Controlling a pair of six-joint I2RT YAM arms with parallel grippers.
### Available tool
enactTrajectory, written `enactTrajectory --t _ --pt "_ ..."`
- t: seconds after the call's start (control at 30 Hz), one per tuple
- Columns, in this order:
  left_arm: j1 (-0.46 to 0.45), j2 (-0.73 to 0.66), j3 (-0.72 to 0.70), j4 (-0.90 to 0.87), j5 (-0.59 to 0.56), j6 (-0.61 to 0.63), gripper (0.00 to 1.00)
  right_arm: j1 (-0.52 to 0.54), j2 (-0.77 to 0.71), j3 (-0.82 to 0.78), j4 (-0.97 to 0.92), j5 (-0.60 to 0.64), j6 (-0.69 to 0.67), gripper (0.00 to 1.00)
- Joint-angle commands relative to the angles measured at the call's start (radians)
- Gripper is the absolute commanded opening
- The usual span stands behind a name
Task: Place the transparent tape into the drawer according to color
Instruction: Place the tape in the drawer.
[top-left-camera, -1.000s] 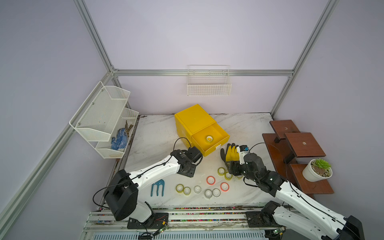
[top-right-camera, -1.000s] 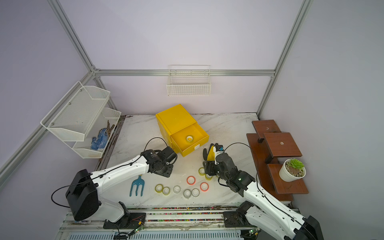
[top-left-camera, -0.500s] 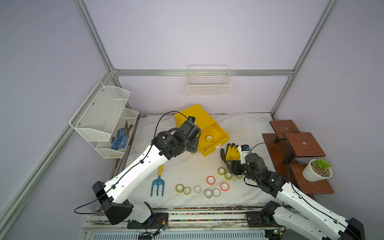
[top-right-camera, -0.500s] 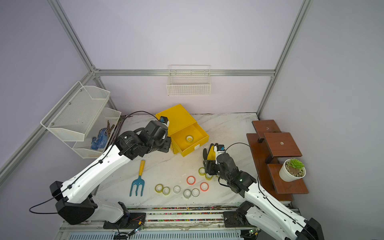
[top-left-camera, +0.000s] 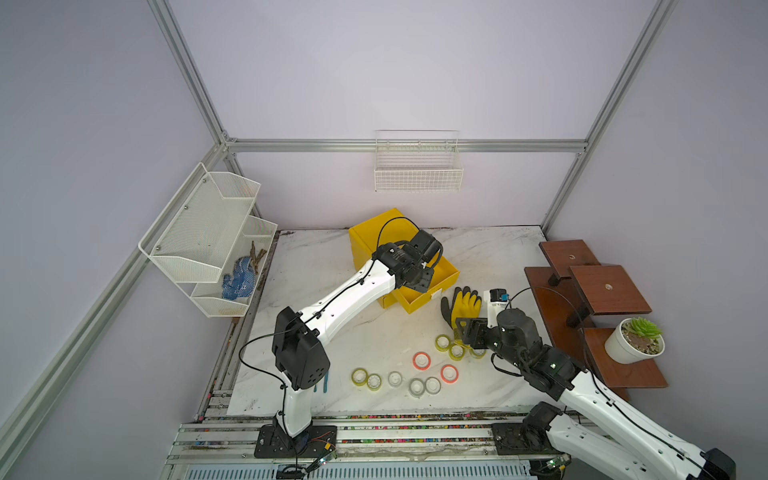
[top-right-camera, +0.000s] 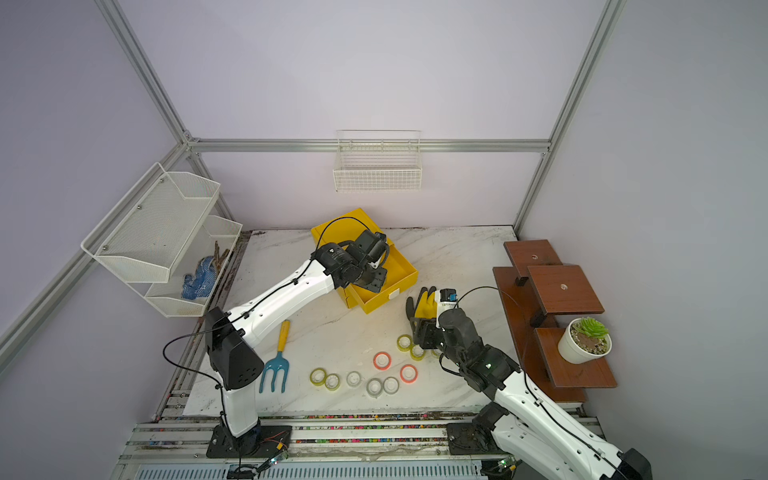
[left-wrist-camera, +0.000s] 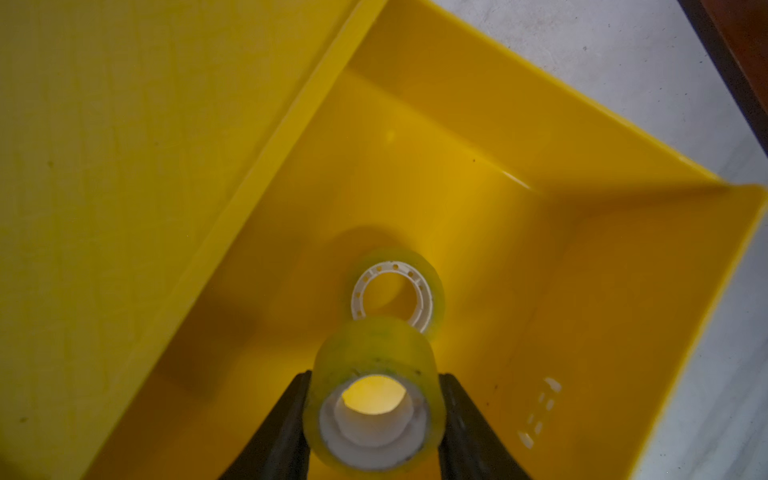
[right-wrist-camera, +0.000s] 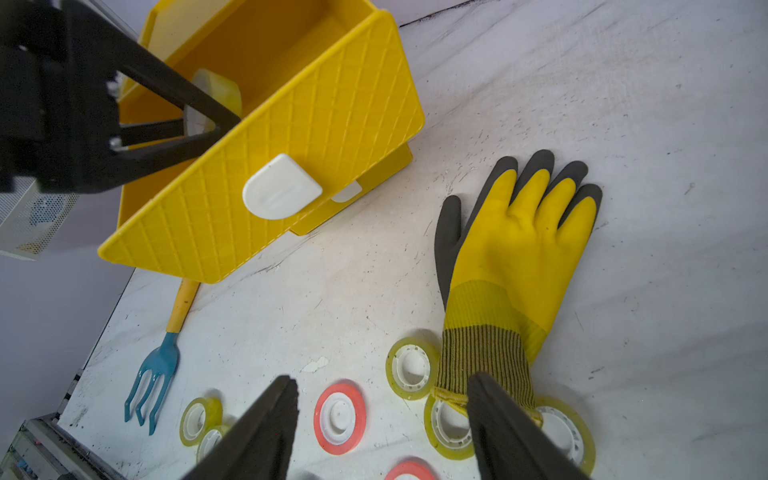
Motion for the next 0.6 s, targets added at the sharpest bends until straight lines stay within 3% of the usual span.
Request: enactTrajectory --t 0.0,0.17,0.4,0.57 --pt "0.019 -0.004 0.035 0.015 0.028 -0.01 0.57 0.003 -0.015 0.023 -0.021 0.022 0.012 0.7" --pt "0.02 -0.011 0.037 0.015 0.028 -0.019 0.77 0.002 -0.018 0.03 -0.019 0.025 0.015 0.71" --pt "0.021 -0.107 0.034 0.022 0.037 -0.019 0.91 0.002 -0.008 0.051 -0.03 0.011 0.012 0.72" --pt "0.021 -0.262 -0.075 0.07 0.041 -0.029 0.98 0.002 0.006 0.058 -0.054 -0.023 0.0 0.72"
